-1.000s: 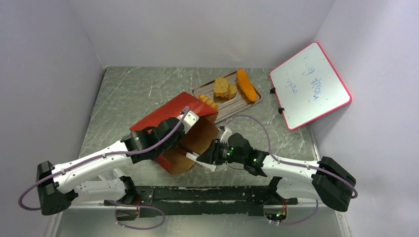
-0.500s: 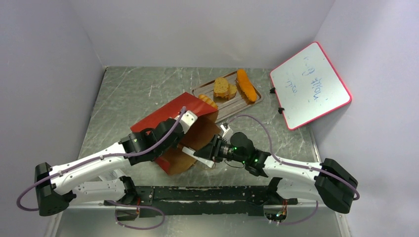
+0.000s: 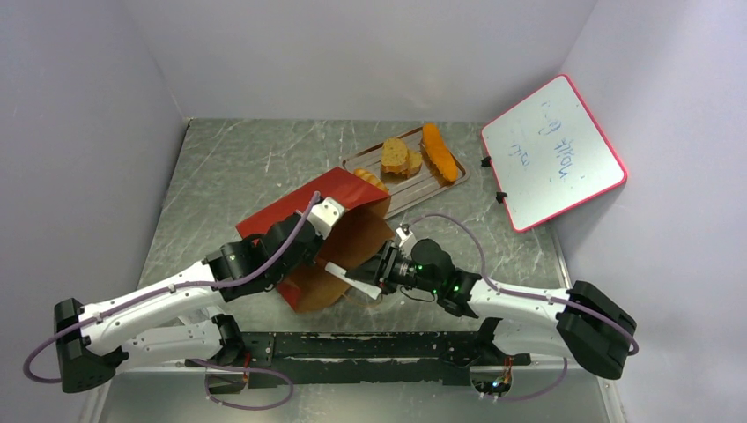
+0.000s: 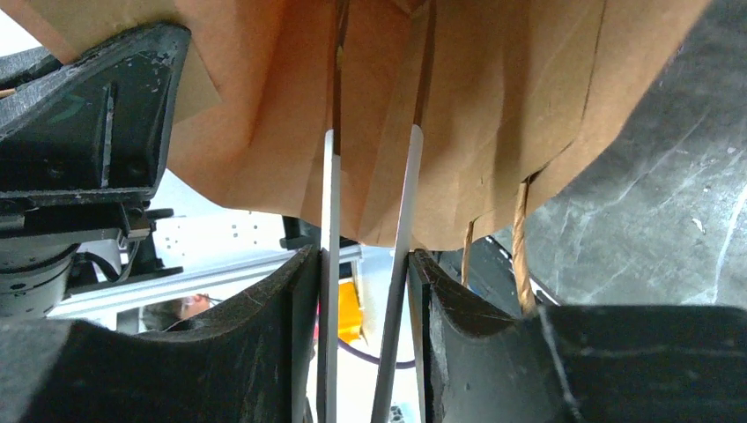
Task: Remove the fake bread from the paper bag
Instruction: Take out the fake bread from the paper bag.
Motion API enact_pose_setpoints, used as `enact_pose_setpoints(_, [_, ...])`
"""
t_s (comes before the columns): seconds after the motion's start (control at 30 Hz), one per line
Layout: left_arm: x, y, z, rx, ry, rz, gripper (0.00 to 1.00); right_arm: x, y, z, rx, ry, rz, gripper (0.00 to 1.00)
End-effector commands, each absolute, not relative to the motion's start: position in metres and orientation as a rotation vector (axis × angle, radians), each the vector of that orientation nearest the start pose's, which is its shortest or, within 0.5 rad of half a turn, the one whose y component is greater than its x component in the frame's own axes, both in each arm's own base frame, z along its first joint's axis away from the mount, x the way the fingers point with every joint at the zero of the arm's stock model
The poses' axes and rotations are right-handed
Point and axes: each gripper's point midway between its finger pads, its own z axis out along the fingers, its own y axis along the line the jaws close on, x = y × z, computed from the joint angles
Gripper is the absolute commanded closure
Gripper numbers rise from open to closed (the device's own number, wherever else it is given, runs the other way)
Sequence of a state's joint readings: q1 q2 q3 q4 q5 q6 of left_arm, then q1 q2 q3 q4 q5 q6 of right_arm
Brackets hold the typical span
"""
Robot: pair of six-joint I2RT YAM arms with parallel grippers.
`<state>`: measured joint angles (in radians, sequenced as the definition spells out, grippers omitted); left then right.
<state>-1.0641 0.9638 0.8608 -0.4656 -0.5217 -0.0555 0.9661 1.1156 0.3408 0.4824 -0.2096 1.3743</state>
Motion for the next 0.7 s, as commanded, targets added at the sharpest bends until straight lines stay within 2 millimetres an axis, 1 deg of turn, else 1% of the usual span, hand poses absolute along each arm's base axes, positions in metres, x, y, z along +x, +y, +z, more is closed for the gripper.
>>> enact_pose_setpoints(0.0, [0.219,-0.216,0.229,0.659,1.854,-0.177,0.93,0.135,0.33,0.159,0.368,2.241,1.724,0.57])
enact_pose_setpoints(0.13, [0.219,-0.217,0.234,0.649,1.834,-0.201,0.93,0.137,0.332,0.159,0.395,2.244,1.733,0.57])
enact_pose_setpoints(0.37, [0.215,-0.221,0.232,0.653,1.831,-0.233,0.93,0.141,0.338,0.156,0.444,2.267,1.735,0.56])
enact_pose_setpoints(0.67, [0.207,-0.224,0.222,0.684,1.847,-0.257,0.93,0.155,0.343,0.156,0.451,2.243,1.68,0.52])
